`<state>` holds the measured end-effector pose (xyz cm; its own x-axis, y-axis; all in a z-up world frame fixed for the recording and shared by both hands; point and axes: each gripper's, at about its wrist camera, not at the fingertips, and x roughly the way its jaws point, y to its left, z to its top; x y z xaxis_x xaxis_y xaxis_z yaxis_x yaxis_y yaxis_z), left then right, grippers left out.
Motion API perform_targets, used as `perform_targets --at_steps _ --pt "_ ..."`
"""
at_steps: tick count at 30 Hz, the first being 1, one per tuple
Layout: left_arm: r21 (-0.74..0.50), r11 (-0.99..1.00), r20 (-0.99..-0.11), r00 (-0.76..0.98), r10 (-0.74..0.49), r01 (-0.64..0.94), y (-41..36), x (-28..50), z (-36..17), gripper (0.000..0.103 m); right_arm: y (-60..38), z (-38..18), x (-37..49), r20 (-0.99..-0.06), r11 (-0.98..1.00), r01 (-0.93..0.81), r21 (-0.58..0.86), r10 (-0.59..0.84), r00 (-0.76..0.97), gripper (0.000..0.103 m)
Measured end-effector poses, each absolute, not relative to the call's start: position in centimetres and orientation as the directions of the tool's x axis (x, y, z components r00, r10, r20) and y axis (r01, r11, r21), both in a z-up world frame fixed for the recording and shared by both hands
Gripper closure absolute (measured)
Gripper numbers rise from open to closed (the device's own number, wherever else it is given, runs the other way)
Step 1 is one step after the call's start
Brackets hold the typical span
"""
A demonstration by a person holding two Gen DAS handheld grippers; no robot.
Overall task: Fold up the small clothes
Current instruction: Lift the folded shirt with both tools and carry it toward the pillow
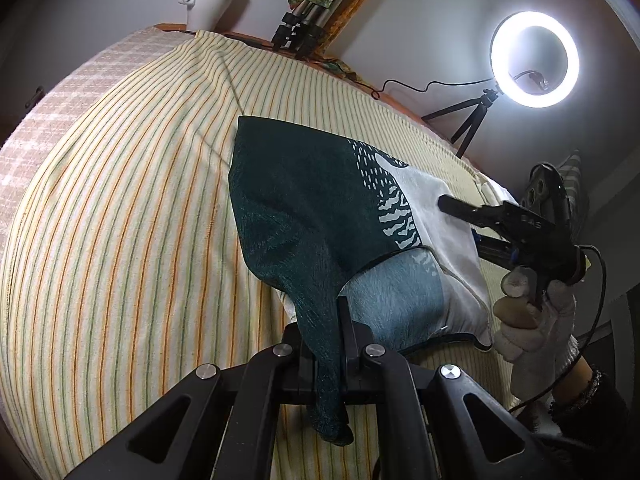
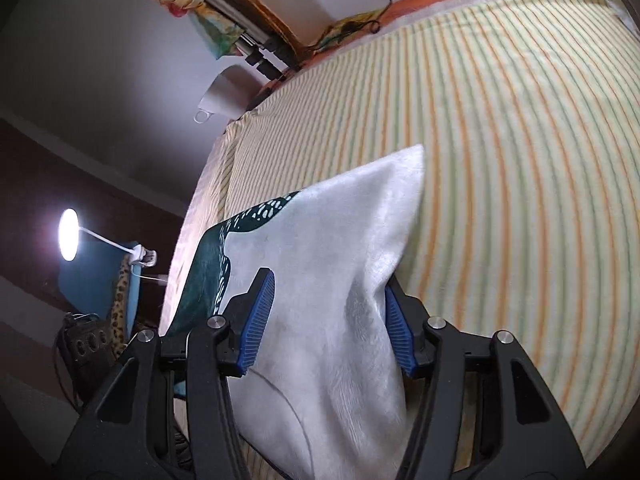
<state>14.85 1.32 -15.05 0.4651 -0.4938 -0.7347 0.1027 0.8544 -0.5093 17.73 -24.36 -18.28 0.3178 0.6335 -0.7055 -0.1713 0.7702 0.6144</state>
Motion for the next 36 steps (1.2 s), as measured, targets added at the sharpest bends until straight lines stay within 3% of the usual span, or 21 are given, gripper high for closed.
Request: perform_targets --at_steps 1,2,23,36 --pt "-0.507 0.855 -0.733 0.469 -0.492 0.106 1.3 14.9 -14.9 0.1 -23.9 -18.5 17.9 -0.725 0.783 -0.169 0.599 0.619 0.301 0.094" --pt "-0.504 0.856 -0.729 0.477 -0.491 0.113 1.2 14.9 -14.5 0.1 -23.7 -18.7 18.1 -0.737 0.789 -0.159 0.593 0.612 0.287 0.096" --pt "-0.495 0.827 -0.628 0.547 -0.553 0.268 -3.8 15.4 -7.8 0.1 -26.3 -7.8 15.7 -0.736 0.856 -0.257 0.45 0.518 0.437 0.098" --pt "-0.485 0.783 -0.587 0.518 -0.622 0.389 -13.8 20.2 -5.8 0.1 -35.4 -4.4 16.9 -0.738 0.905 -0.227 0.36 0.425 0.525 0.098"
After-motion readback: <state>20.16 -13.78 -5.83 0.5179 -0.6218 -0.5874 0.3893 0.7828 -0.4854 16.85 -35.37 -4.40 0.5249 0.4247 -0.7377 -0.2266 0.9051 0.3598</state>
